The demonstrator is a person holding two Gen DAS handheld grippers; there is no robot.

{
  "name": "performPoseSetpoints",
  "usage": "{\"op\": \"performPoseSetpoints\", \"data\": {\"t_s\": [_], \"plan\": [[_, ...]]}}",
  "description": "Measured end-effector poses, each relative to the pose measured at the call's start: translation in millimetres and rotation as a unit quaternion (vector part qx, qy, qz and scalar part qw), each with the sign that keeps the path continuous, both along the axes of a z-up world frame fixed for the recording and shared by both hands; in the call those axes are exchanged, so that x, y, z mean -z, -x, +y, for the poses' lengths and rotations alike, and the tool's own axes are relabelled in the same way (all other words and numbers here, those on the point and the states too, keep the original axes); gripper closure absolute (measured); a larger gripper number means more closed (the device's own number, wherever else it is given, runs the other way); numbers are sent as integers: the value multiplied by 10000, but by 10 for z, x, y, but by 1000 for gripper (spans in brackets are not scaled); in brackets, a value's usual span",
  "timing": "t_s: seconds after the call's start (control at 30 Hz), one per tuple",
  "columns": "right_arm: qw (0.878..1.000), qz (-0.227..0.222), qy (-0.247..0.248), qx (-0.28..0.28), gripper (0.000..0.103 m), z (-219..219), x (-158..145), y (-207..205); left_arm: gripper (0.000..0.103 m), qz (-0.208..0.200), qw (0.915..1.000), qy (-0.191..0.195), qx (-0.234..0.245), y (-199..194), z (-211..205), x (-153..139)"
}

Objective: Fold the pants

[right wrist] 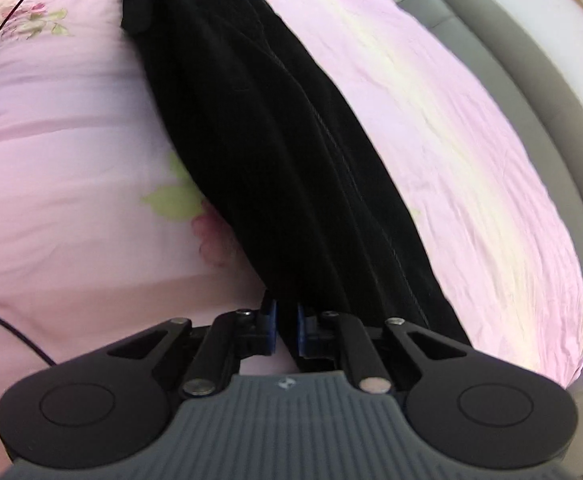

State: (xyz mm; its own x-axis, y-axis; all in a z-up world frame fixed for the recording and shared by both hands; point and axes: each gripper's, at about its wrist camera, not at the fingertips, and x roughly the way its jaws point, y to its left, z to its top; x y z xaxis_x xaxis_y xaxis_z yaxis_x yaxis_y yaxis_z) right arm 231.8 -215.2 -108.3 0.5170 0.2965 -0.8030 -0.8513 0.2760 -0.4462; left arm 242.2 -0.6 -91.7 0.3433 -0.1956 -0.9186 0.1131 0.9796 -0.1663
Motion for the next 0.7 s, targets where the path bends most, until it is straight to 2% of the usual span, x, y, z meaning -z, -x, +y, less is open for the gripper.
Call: {"op": "performPoseSetpoints", "data": {"t_s": [0.1,0.13,0.17,0.23,0.27,0.3,0.33,0.4,0.43,0.5,0.57,0.63,0.7], "plan": [[9984,324,454,32,103,-13,67,-4,92,420,9989,-180,97,100,-71,379],[9976,408,557,33,103,-7,105,9,103,673,9974,-224,123,121,-88,501],[9972,422,621,45,103,2,140,27,103,908,9956,-238,63,147,-80,607],[9963,479,703,125,103,10,184,33,103,1075,9939,-221,137,227,-60,718],[9938,736,803,213,103,31,227,20,103,1028,9943,-246,137,275,-41,713],[9877,1197,961,313,103,-5,276,3,103,888,9957,-215,168,322,-17,674],[9837,1410,1071,314,103,-72,319,36,103,730,9969,-146,245,363,1,618],[9867,1035,1189,385,103,-254,332,142,102,478,9983,-30,346,392,-6,507],[9876,977,1088,577,103,-365,296,144,96,358,9987,-35,373,397,-17,455],[9853,1109,687,1104,103,-633,179,82,94,88,9988,-164,464,371,-74,351],[9779,1214,385,1657,103,-948,86,5,94,-288,9982,-294,443,340,-130,225],[9687,1184,193,2174,97,-1253,10,-91,89,-544,9976,-268,336,246,-153,106],[9549,1109,-27,2754,81,-1653,-69,-199,83,-707,9970,-233,207,139,-157,18]]}}
